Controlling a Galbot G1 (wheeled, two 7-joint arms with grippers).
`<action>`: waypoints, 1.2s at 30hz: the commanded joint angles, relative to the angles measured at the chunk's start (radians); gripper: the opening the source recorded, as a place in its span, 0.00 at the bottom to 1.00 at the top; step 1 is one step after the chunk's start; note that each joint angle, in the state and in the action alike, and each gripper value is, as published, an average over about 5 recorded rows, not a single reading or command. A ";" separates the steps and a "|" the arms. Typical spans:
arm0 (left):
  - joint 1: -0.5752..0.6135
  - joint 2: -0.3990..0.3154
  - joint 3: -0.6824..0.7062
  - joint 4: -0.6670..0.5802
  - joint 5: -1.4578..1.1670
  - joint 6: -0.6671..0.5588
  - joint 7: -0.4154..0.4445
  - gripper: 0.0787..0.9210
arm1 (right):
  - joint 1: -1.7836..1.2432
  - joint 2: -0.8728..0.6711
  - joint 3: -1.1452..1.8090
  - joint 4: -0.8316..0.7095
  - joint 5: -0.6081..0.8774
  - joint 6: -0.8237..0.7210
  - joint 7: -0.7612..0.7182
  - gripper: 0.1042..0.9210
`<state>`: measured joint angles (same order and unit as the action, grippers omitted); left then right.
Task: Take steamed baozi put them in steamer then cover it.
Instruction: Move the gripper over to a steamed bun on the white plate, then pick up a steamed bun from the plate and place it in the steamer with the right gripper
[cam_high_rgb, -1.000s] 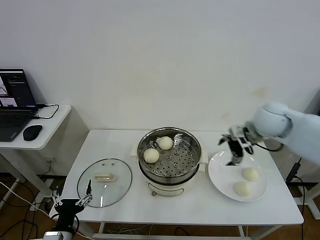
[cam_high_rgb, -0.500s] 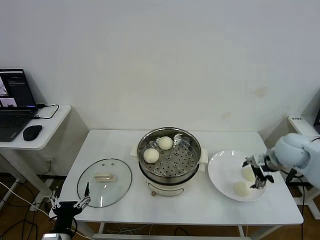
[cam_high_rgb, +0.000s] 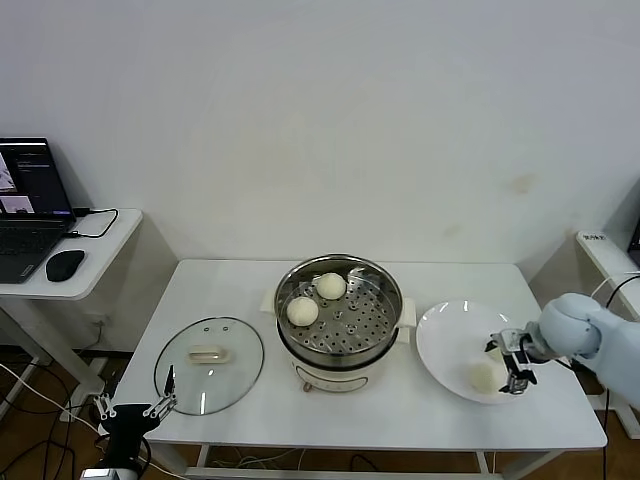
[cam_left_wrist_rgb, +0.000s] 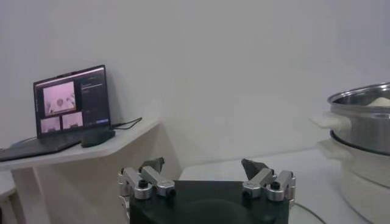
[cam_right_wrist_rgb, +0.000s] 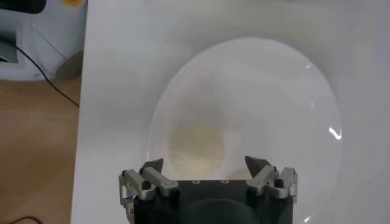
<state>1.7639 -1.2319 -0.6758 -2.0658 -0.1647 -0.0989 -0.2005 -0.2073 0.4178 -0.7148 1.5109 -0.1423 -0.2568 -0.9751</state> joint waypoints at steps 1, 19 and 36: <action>-0.002 0.000 -0.001 0.003 0.000 0.000 0.000 0.88 | -0.060 0.050 0.041 -0.073 -0.024 0.004 0.010 0.88; -0.002 -0.005 0.001 0.003 0.001 0.000 -0.001 0.88 | -0.055 0.061 0.040 -0.070 -0.008 -0.013 0.004 0.68; -0.005 0.000 0.003 -0.006 0.000 0.000 0.000 0.88 | 0.225 0.008 -0.084 -0.020 0.112 -0.027 -0.036 0.57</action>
<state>1.7597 -1.2355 -0.6739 -2.0702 -0.1642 -0.0990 -0.2012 -0.1826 0.4453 -0.7068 1.4759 -0.1053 -0.2810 -0.9976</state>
